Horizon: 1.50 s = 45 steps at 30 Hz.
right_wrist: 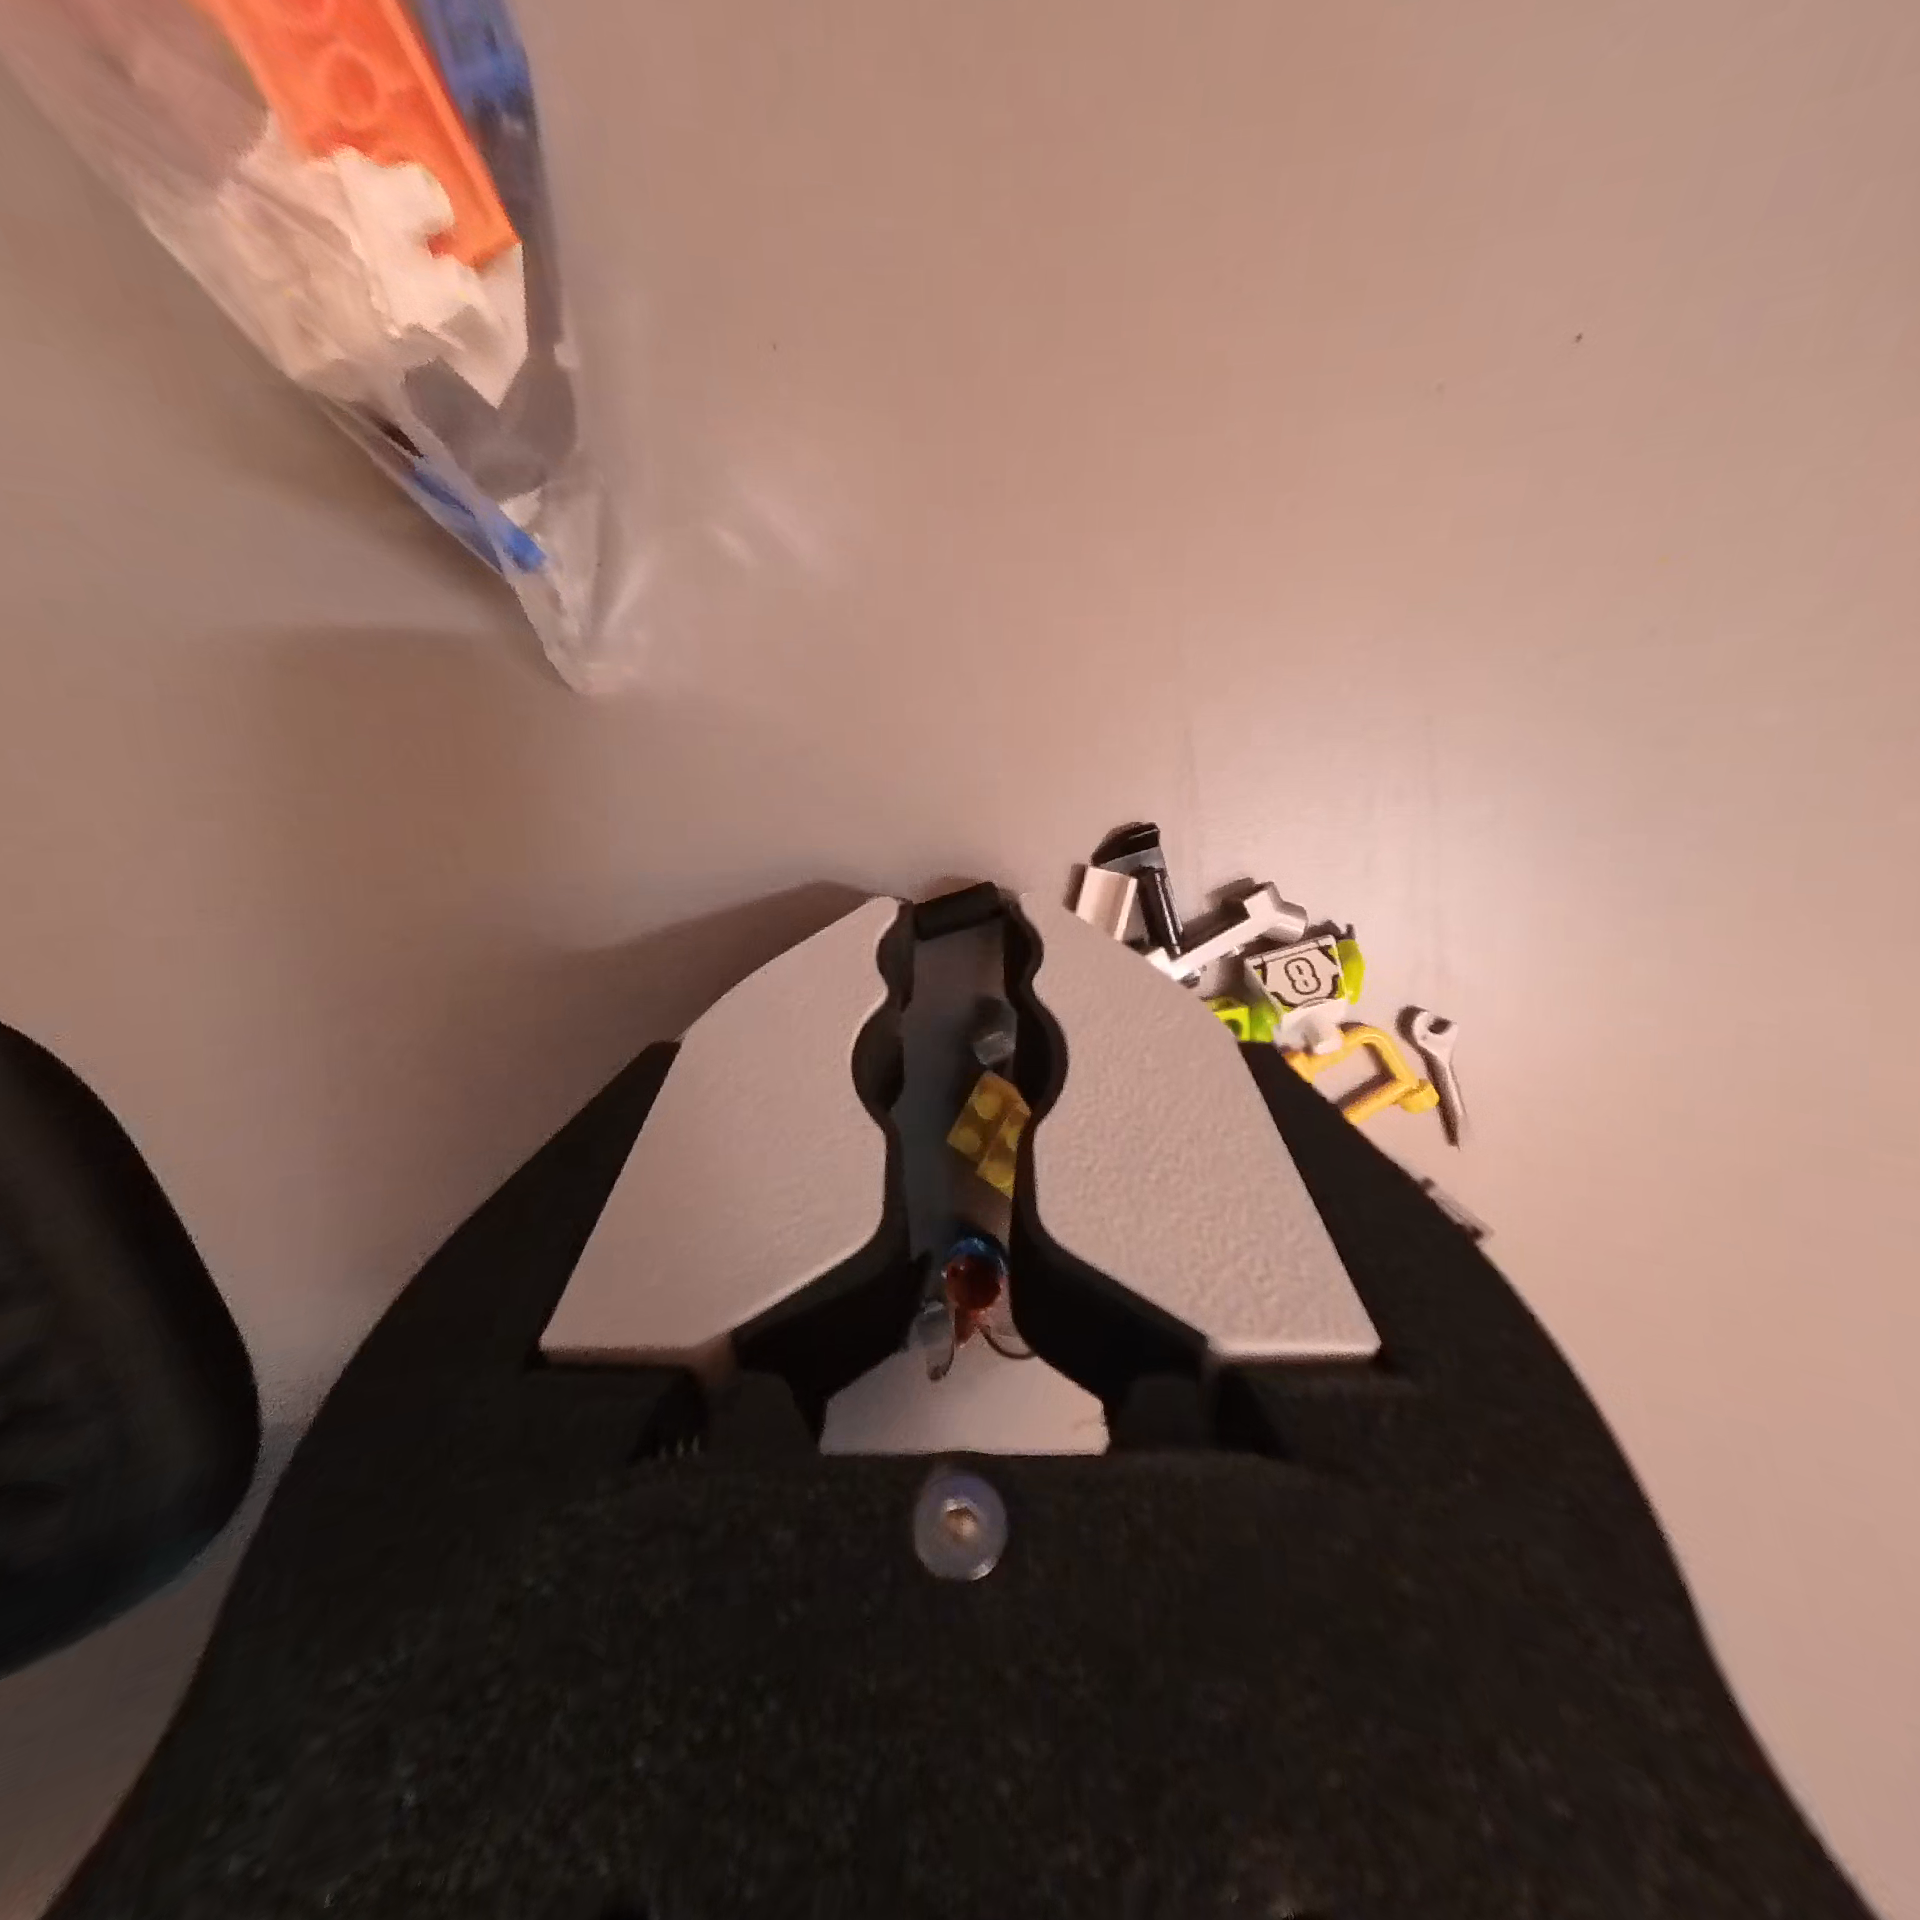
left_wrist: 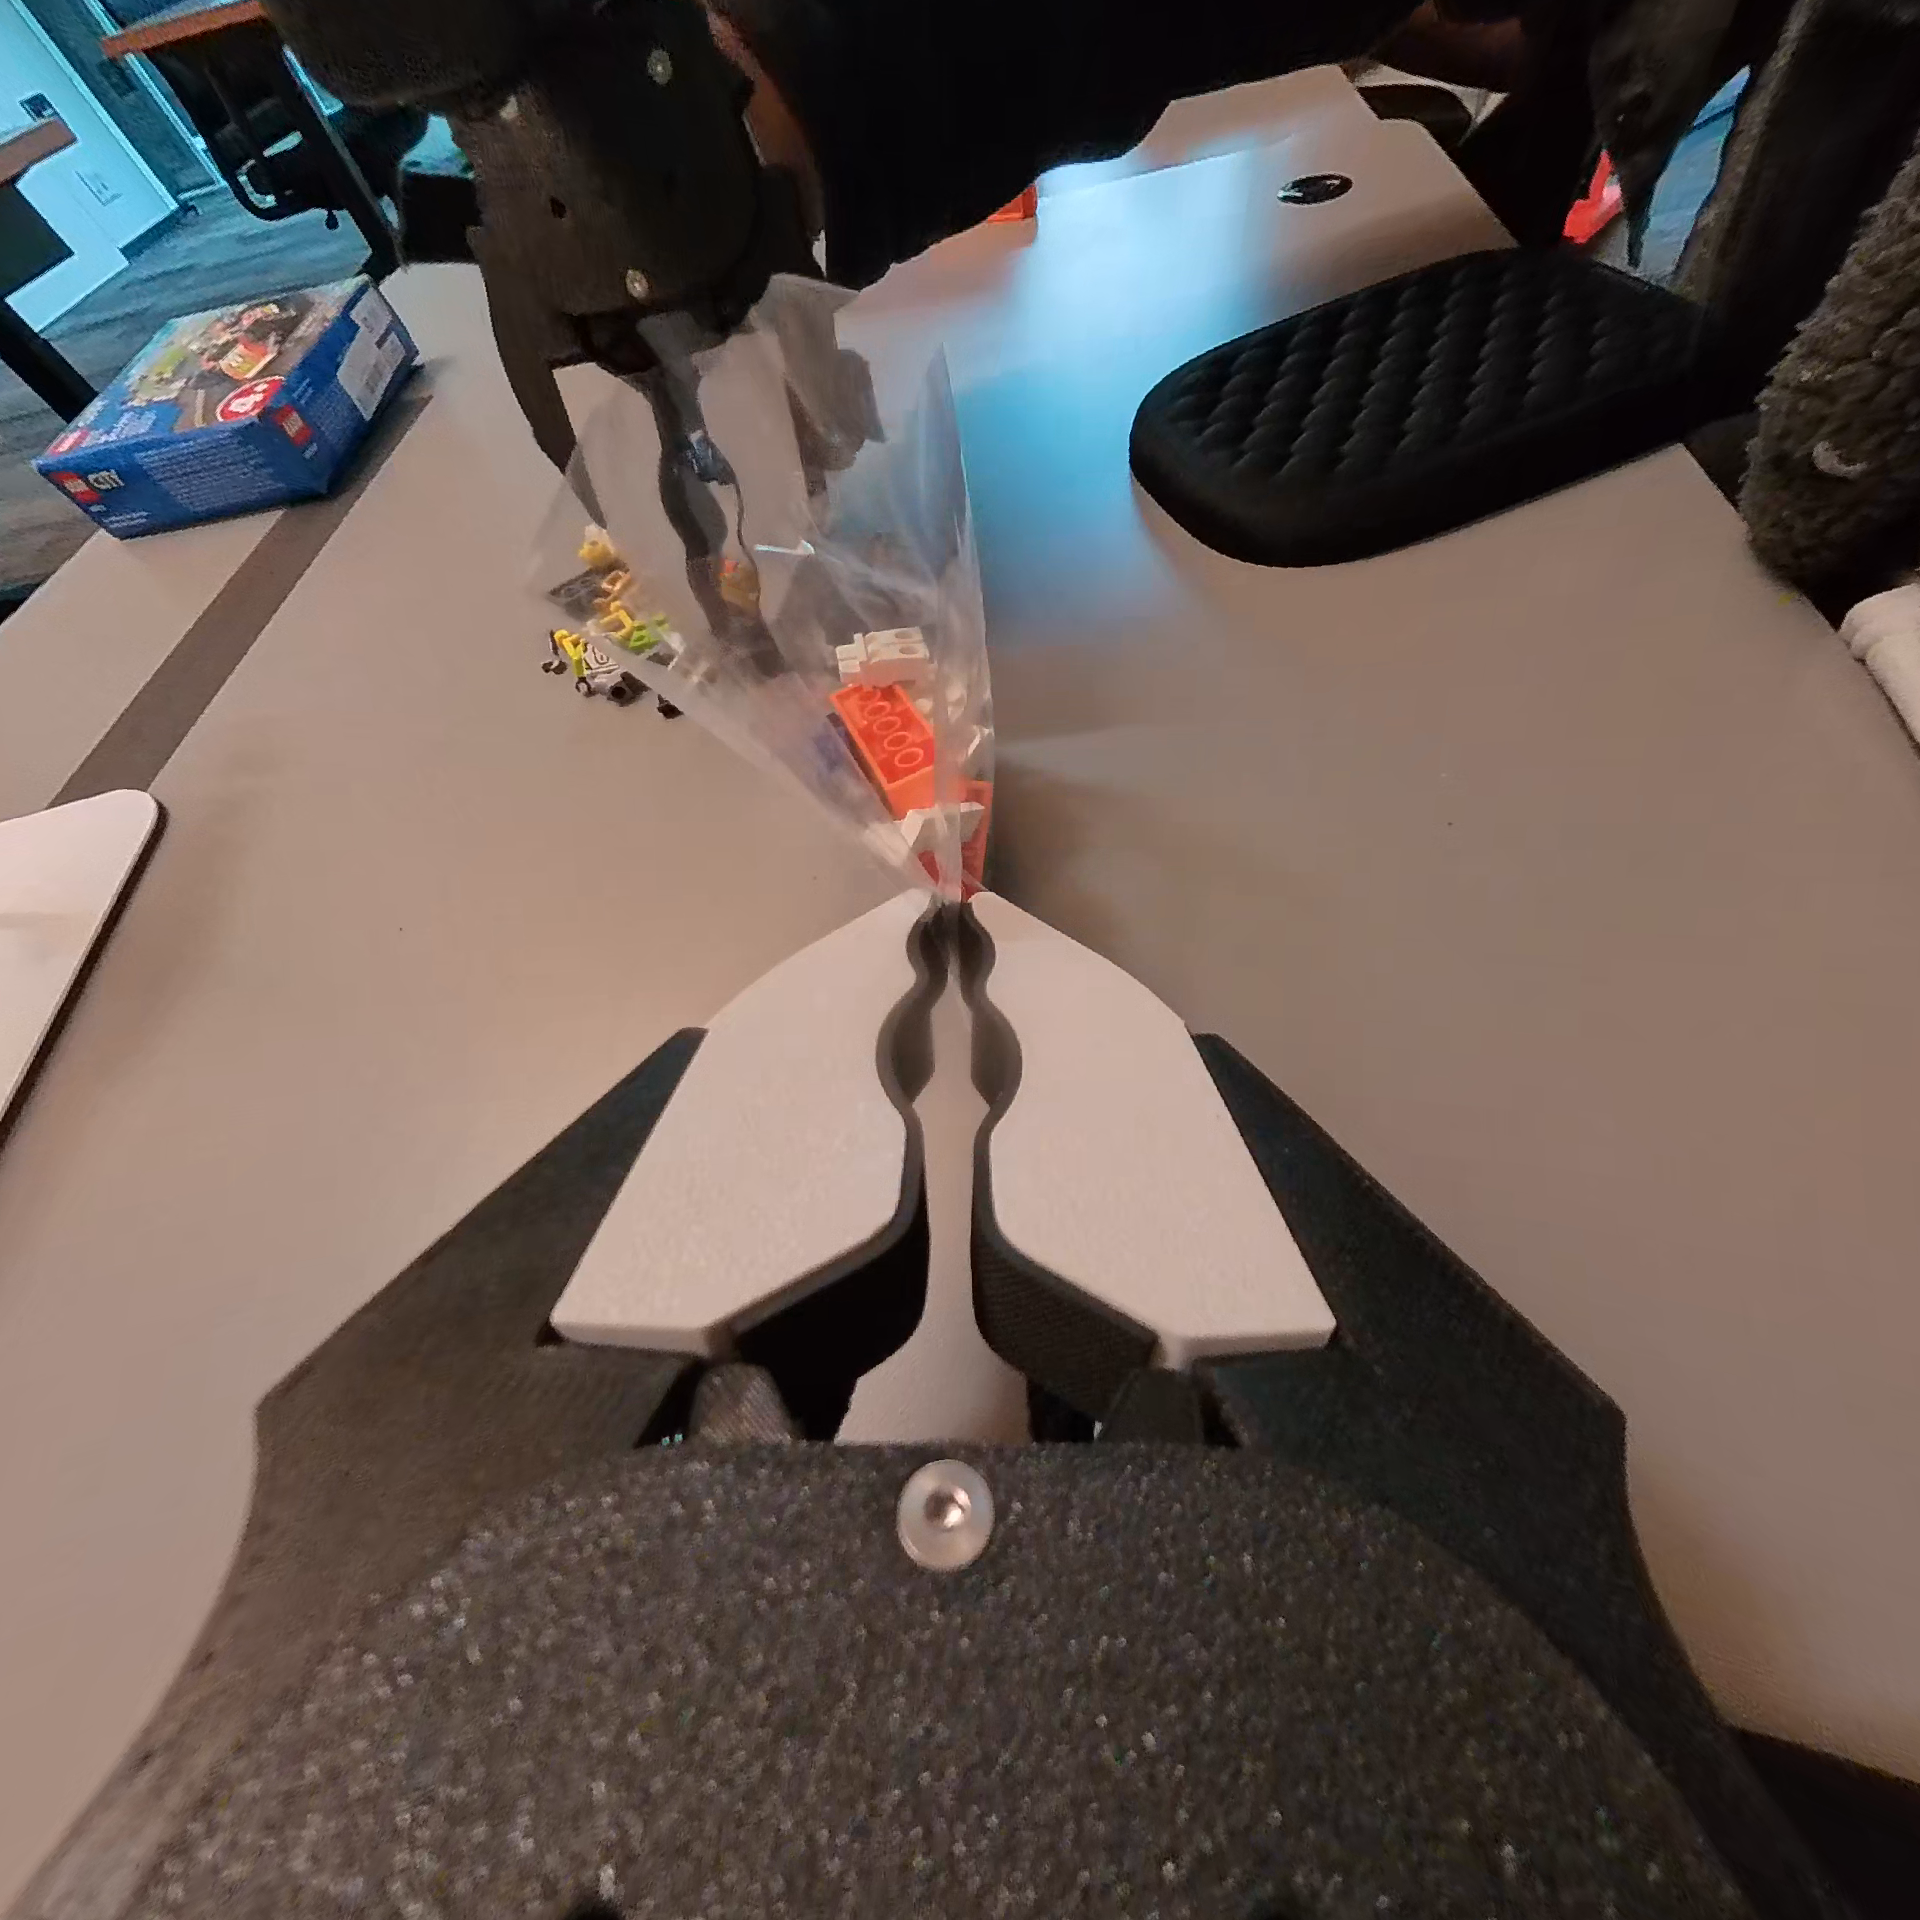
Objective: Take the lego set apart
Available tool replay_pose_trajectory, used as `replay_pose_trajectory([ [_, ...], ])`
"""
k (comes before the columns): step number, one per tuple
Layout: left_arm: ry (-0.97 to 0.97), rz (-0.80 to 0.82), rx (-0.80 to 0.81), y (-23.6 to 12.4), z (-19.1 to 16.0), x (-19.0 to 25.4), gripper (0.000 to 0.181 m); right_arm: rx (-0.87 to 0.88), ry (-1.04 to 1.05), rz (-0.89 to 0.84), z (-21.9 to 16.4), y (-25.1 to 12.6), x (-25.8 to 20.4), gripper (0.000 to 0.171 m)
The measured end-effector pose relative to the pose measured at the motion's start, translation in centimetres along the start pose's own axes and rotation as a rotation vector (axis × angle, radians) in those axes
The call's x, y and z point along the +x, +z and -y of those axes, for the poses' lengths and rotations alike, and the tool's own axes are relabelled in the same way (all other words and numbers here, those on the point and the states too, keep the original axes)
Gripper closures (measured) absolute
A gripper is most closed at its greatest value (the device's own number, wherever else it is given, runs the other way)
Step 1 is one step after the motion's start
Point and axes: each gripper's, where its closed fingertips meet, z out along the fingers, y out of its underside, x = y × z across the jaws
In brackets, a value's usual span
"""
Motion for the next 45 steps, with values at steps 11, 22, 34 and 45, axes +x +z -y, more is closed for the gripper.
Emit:
replay_pose_trajectory([
  [11, 0.006, 0.001, -0.003, 0.1, 0.0, 0.0, 0.18, 0.439, -0.133, 0.035, 12.7, -8.3, -3.6, 0.155],
  [22, 0.013, 0.003, -0.004, 0.2, 0.0, 0.0, 0.18, 0.508, -0.136, 0.052, 14.4, -8.9, -4.9, 0.147],
  [34, 0.016, 0.005, -0.004, 0.3, -0.1, 0.0, 0.18, 0.175, 0.122, -0.095, -0.3, -5.6, -3.5, 0.144],
  [45, 0.025, 0.014, -0.005, 0.4, -0.1, -0.1, 0.18, 0.203, 0.199, -0.092, -2.5, -3.6, -3.6, 0.162],
])
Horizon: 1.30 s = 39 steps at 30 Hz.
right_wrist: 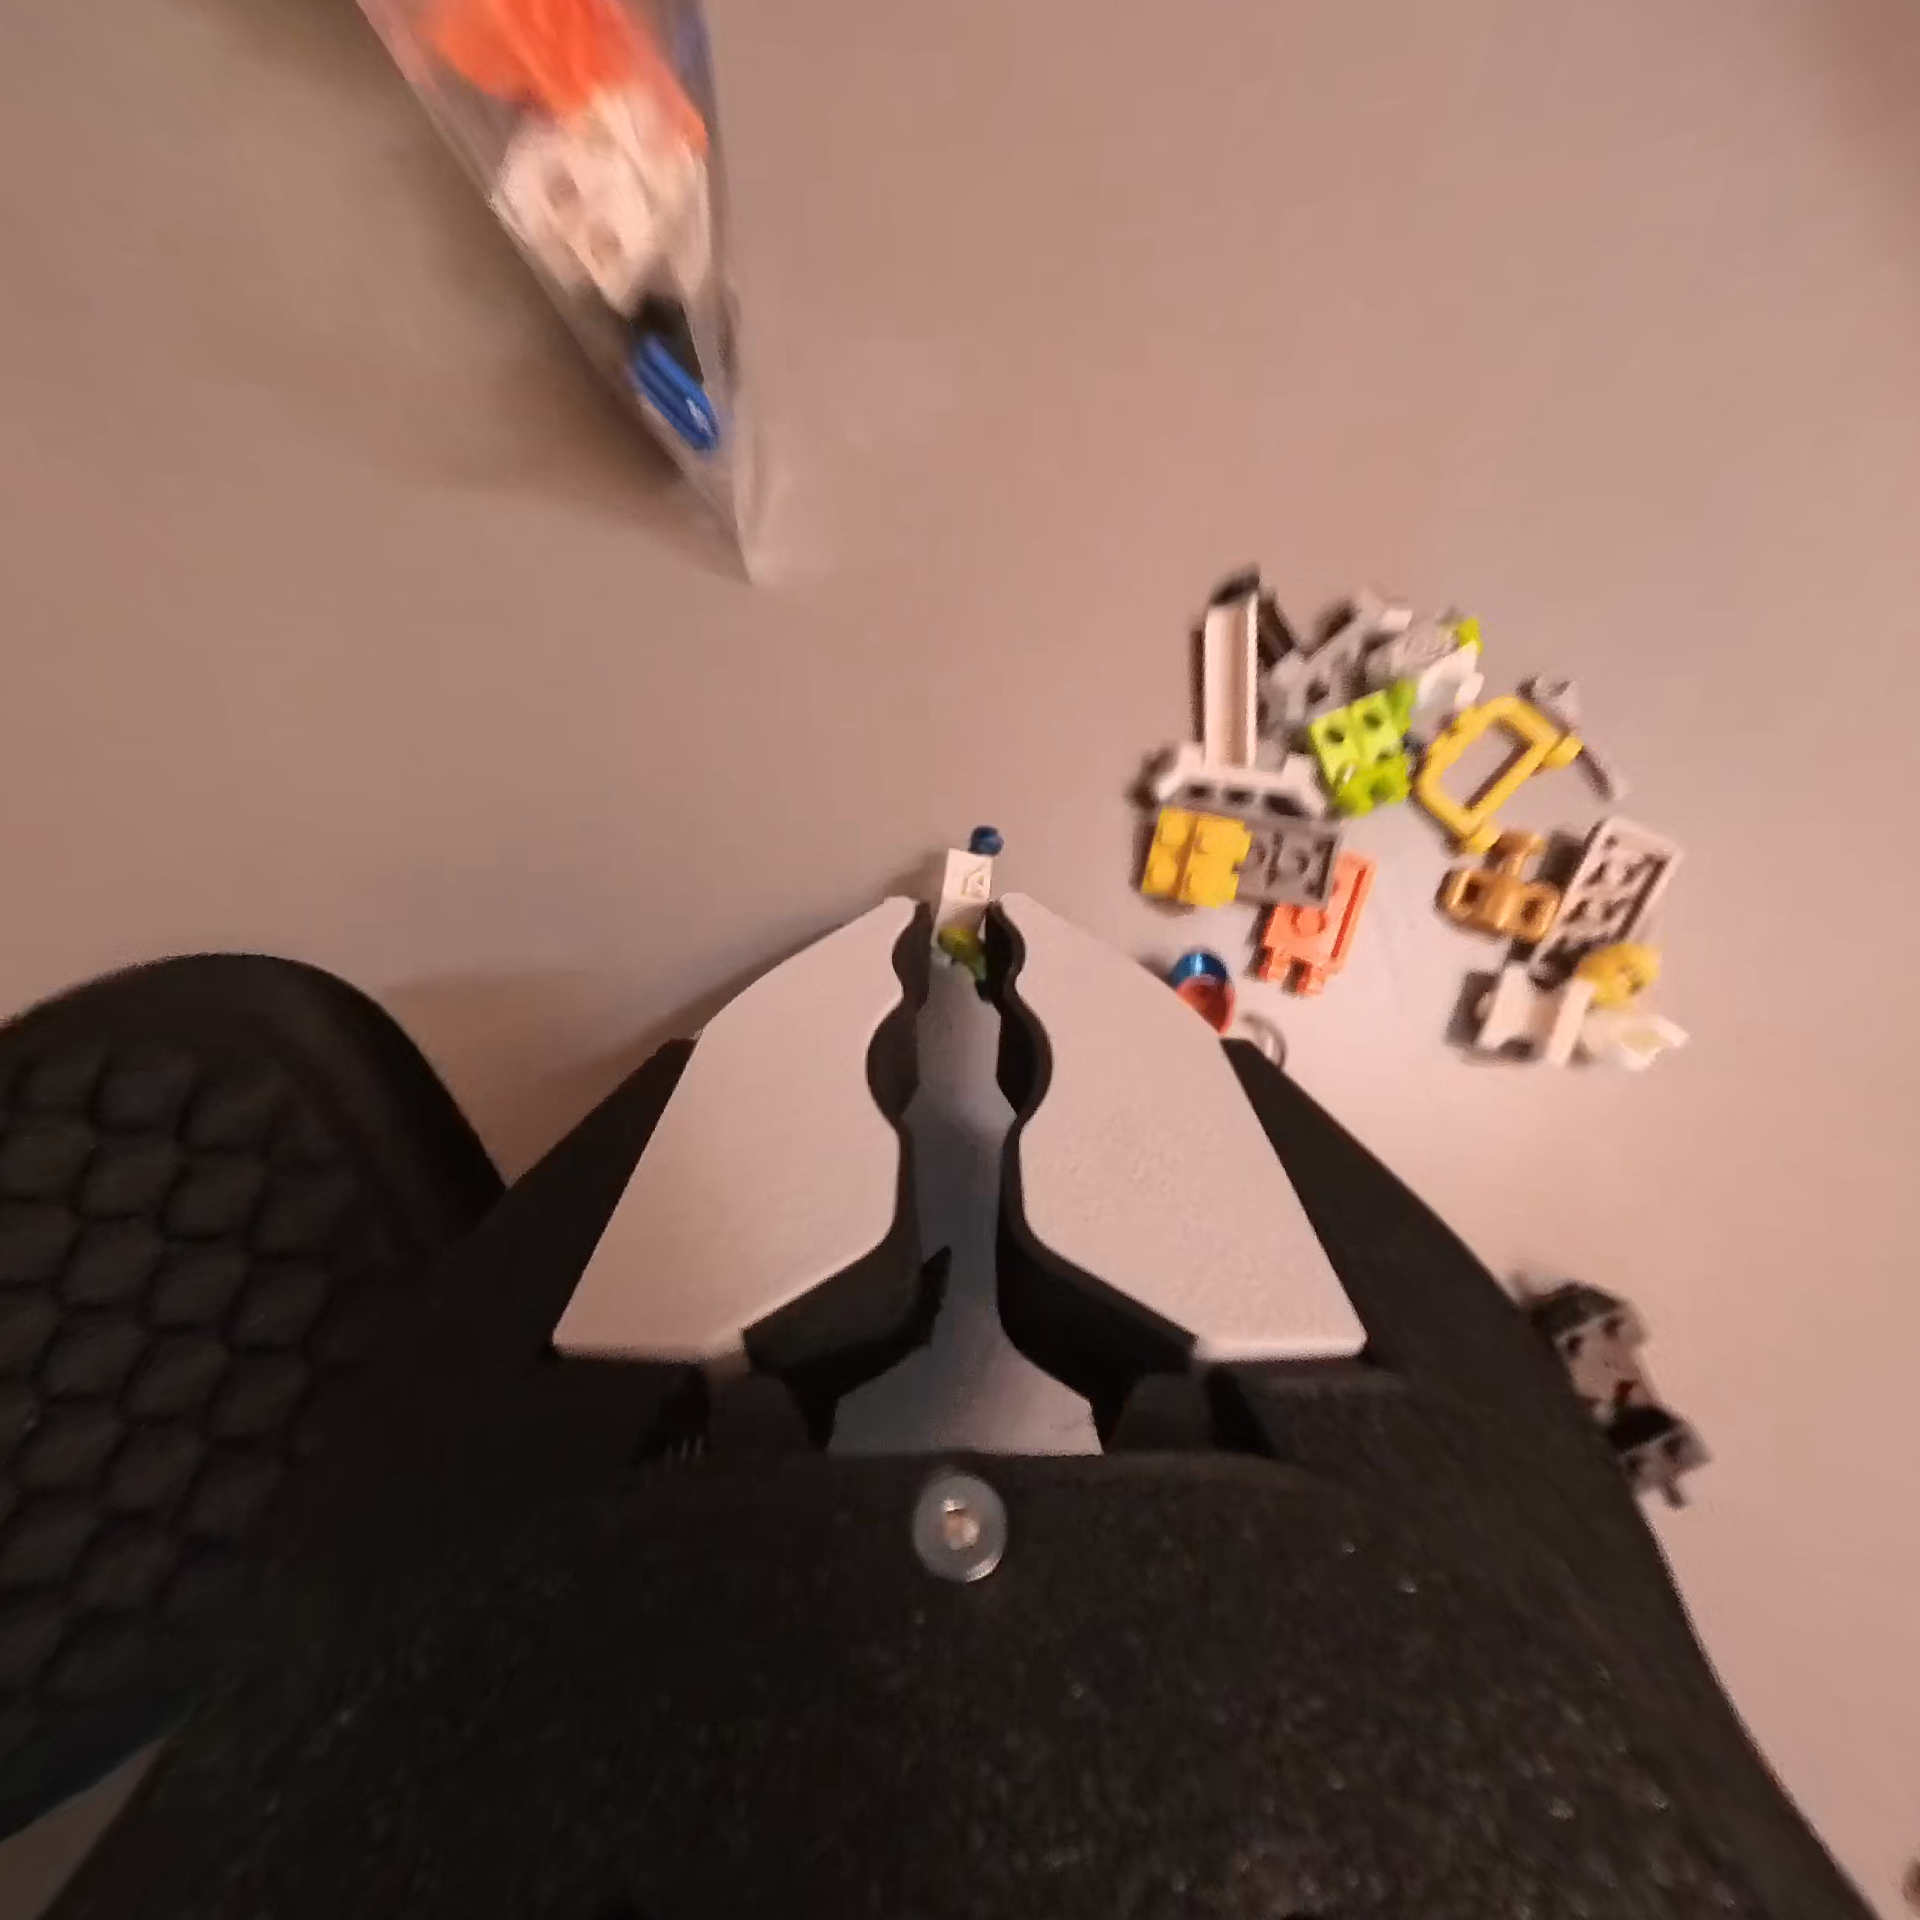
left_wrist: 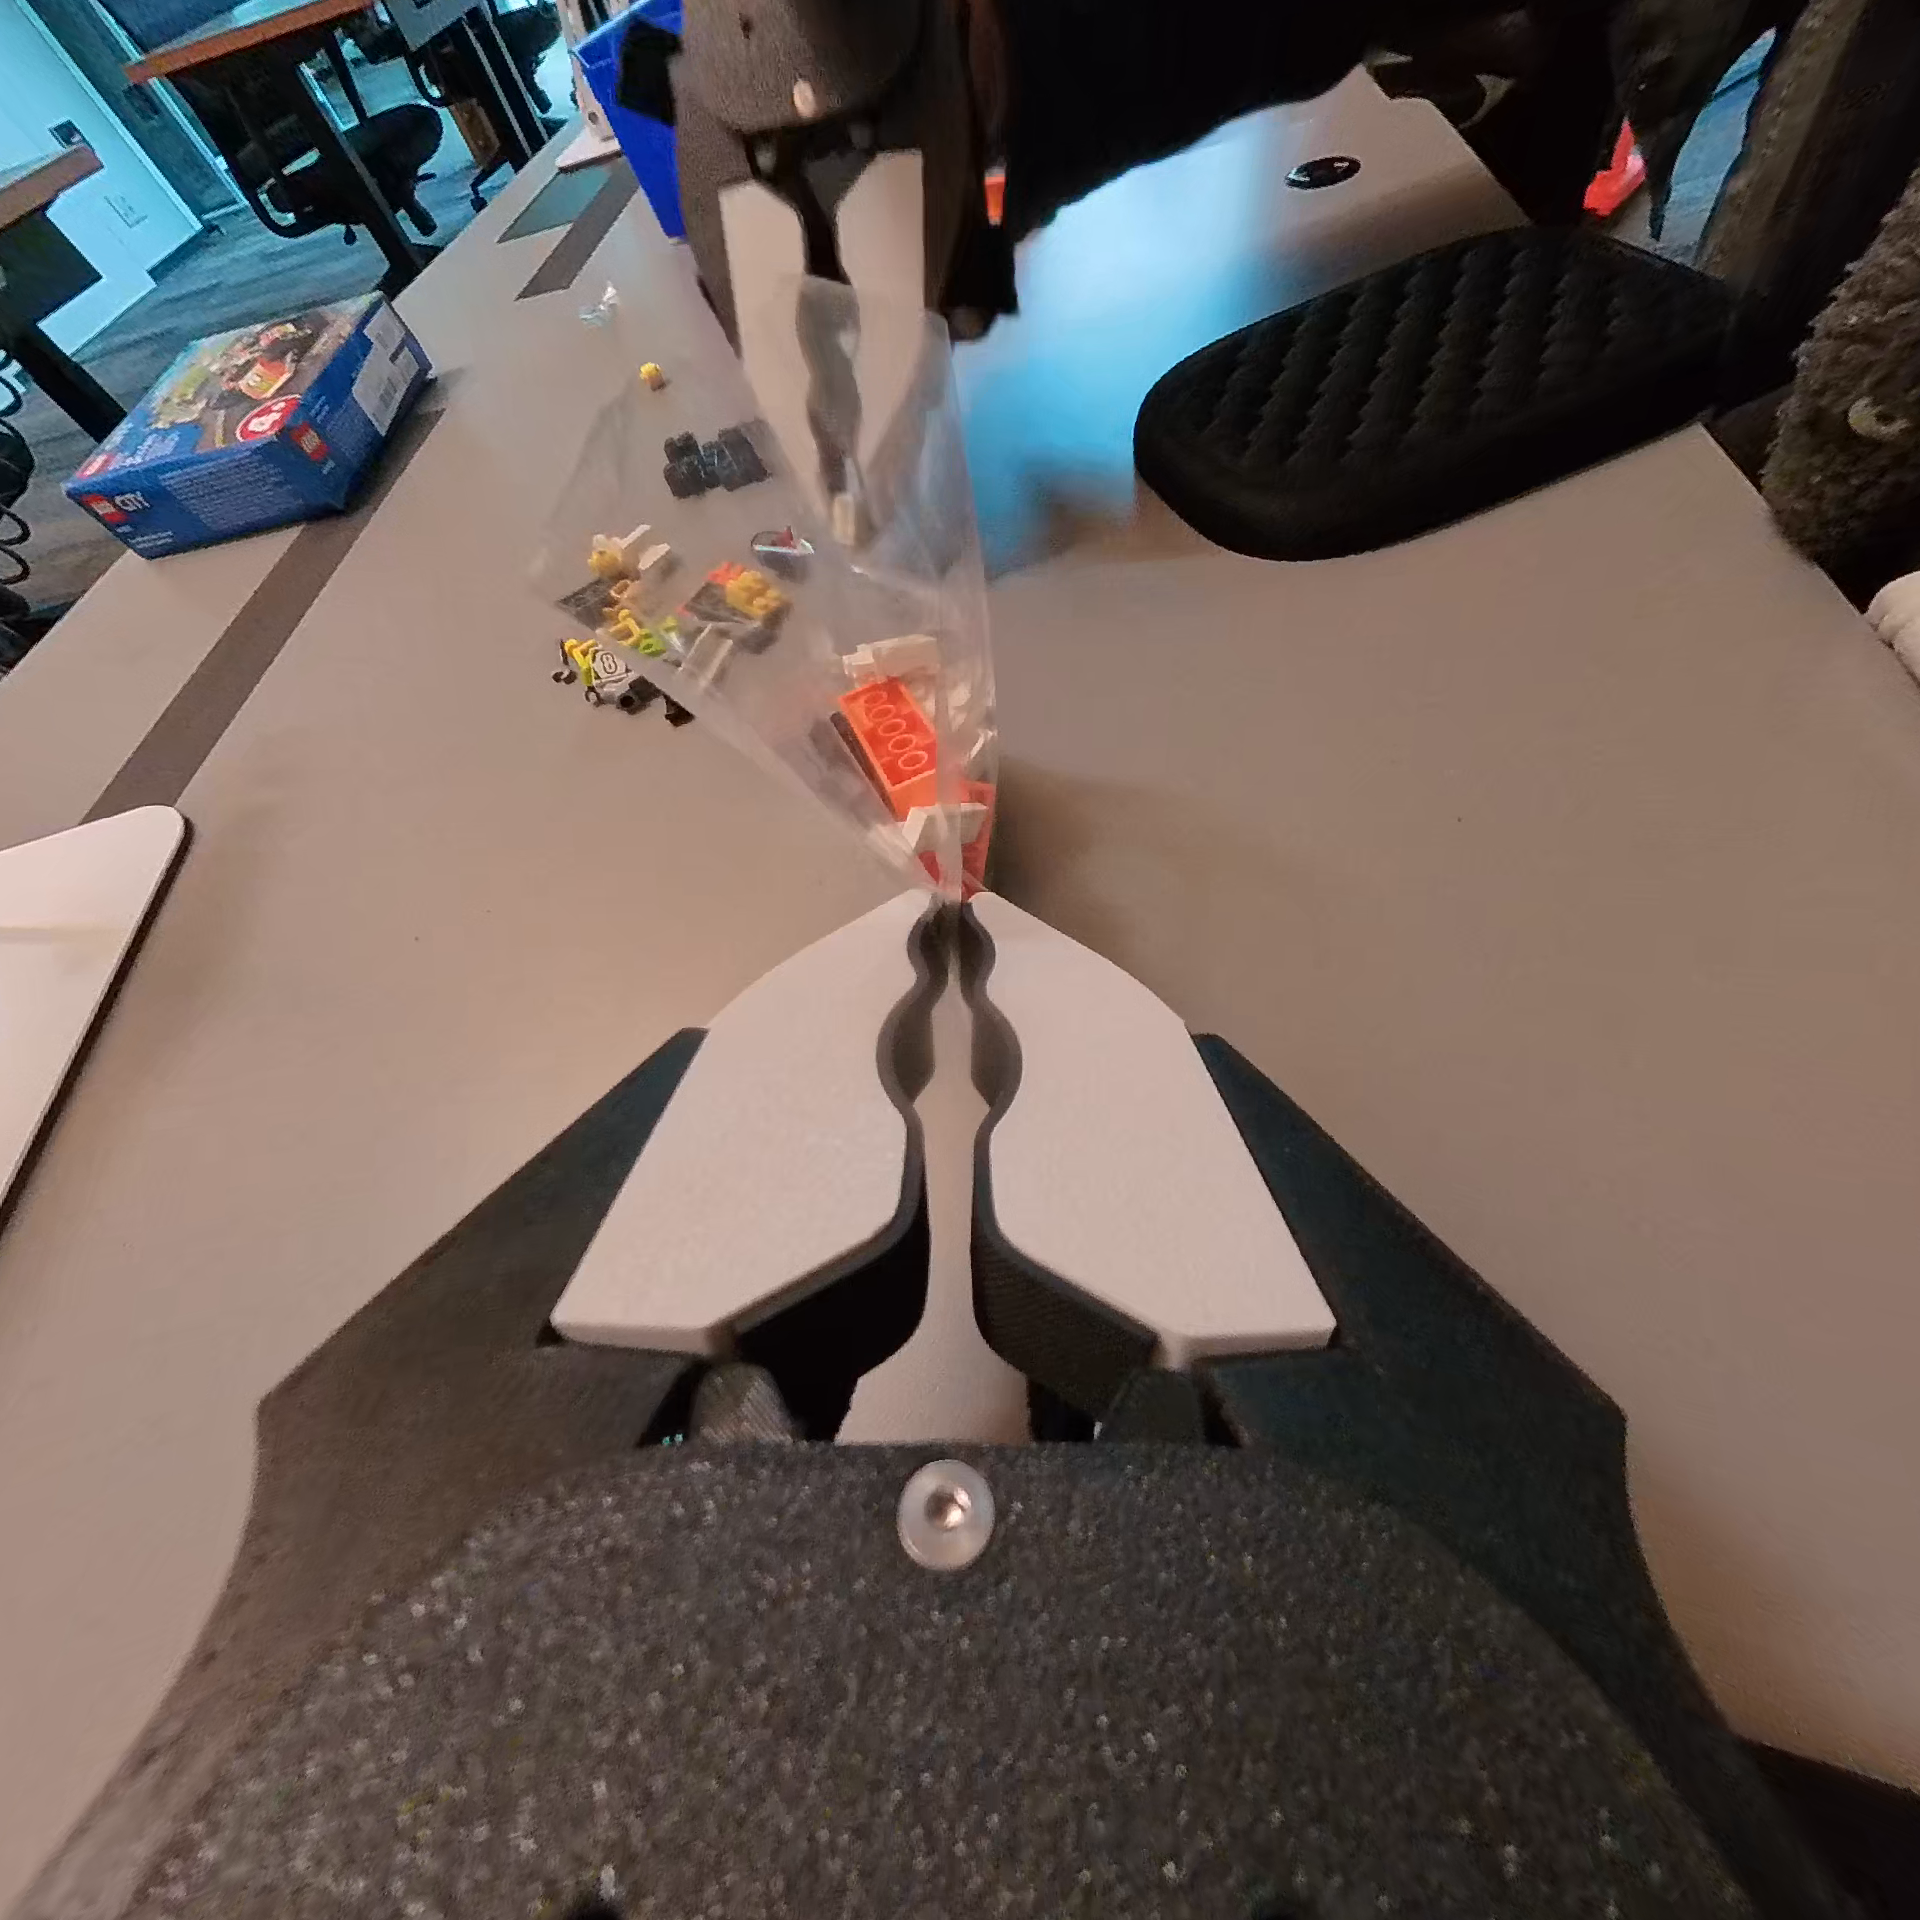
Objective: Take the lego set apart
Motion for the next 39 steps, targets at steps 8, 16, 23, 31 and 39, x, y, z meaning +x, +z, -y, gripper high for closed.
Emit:
replay_pose_trajectory([
  [8, 0.006, 0.001, -0.002, 0.0, 0.0, 0.0, 0.18, 0.288, -0.261, 0.03, 14.8, -4.5, -2.9, 0.162],
  [16, 0.012, 0.006, -0.002, -0.1, 0.0, -0.1, 0.18, 0.243, -0.371, 0.14, 17.5, -0.8, -5.4, 0.159],
  [23, 0.009, 0.003, -0.001, 0.0, -0.1, -0.1, 0.18, 0.277, -0.299, 0.049, 16.4, -2.7, -2.3, 0.151],
  [31, 0.008, 0.001, -0.002, 0.0, -0.1, -0.1, 0.18, -0.058, -0.104, -0.064, 4.7, 0.9, 5.2, 0.15],
  [39, 0.003, -0.001, -0.001, -0.1, -0.1, -0.1, 0.18, -0.141, -0.072, -0.035, 2.3, 3.3, 5.8, 0.151],
])
